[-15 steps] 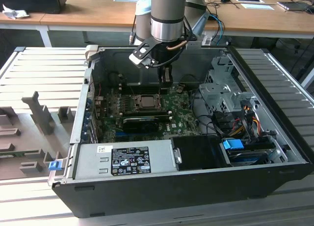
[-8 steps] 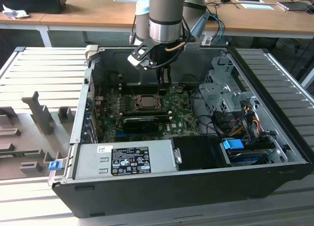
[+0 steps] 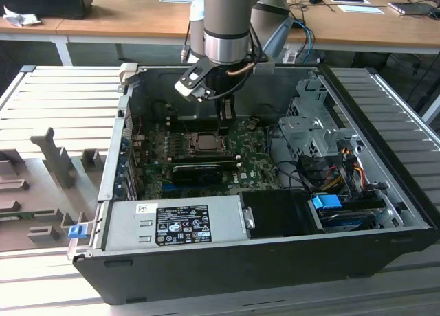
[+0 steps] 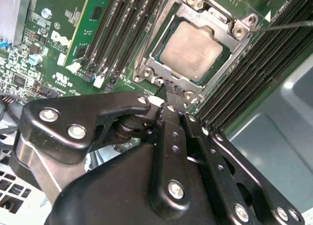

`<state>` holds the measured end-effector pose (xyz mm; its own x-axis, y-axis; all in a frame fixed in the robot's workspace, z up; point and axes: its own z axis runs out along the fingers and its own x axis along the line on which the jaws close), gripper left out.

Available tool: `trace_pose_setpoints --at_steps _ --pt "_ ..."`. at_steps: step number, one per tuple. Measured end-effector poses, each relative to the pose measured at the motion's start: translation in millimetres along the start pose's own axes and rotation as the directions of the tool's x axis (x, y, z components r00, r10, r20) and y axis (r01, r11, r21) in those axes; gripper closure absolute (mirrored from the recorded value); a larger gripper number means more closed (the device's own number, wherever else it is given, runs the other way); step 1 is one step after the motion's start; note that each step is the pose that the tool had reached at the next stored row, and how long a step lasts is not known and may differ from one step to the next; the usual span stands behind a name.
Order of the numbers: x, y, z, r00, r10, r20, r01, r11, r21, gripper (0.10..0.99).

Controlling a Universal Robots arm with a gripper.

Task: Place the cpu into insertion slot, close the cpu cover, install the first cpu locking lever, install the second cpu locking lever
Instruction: 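Close the cpu cover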

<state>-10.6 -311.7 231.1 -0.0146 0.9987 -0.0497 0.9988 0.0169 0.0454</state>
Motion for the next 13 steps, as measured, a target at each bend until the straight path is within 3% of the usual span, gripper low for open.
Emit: trace_pose_setpoints --at_steps 5,6,7,10,13 --pt "0.4 -7.7 7.8 0.9993 -0.037 -0.0024 0.037 0.9993 -0.002 0.98" --pt "0.4 -8.6 7.8 0.9992 -0.039 -0.0061 0.039 0.9992 -0.002 0.98" --pt "0.5 -9.9 7.9 0.999 -0.039 -0.0226 0.039 0.9992 -0.003 0.98" --pt "0.4 -11.8 8.0 0.9984 -0.039 -0.0415 0.039 0.9992 -0.004 0.98" --pt "-0.5 -15.5 9.0 0.9983 -0.04 -0.0419 0.04 0.9992 -0.004 0.98"
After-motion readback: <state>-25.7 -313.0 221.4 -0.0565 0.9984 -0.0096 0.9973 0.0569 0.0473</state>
